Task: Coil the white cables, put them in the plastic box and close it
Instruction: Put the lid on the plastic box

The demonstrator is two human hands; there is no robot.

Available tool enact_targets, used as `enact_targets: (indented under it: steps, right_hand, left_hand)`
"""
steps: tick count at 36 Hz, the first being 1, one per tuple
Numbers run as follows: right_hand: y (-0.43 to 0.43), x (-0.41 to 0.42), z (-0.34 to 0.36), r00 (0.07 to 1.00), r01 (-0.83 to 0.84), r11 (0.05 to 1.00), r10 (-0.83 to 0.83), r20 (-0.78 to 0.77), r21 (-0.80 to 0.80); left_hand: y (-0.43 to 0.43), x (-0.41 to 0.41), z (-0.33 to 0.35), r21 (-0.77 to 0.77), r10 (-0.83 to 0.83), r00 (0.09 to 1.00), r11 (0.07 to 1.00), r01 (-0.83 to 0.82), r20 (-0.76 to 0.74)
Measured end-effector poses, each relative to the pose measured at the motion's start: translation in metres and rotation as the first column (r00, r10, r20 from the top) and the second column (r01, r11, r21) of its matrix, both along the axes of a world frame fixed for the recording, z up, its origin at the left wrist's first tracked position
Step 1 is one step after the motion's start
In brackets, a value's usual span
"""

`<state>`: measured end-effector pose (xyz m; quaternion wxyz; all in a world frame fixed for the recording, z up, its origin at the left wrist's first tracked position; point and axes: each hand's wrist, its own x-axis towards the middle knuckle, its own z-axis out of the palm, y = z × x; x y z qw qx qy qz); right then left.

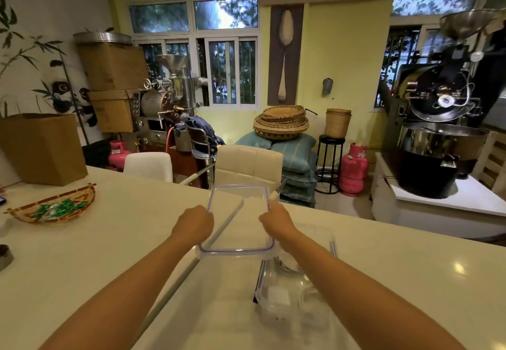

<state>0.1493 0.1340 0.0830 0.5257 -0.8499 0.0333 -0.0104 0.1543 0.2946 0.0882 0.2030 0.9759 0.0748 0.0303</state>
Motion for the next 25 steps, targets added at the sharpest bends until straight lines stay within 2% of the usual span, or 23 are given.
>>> enact_targets:
  steps: [5, 9, 18, 25]
  right_hand:
    - [-0.039, -0.024, -0.002, 0.998, 0.069, 0.997, -0.069, 0.015, 0.018]
    - [-0.064, -0.045, -0.011, 0.993, 0.117, 0.992, -0.117, 0.002, -0.035]
    - [-0.086, -0.068, -0.030, 0.984, 0.148, 0.986, -0.155, -0.091, -0.078]
    - [-0.092, -0.070, -0.039, 0.974, 0.165, 0.981, -0.178, -0.140, -0.098]
  left_hand:
    - [-0.039, -0.011, -0.007, 0.055, -0.114, 0.993, 0.992, 0.116, -0.031]
    - [-0.065, -0.025, -0.019, 0.094, -0.211, 0.965, 0.969, 0.227, -0.155]
    - [-0.099, -0.039, -0.026, 0.317, -0.259, 0.912, 0.878, 0.360, -0.317]
    - [-0.110, -0.040, -0.026, 0.330, -0.263, 0.916, 0.873, 0.359, -0.302]
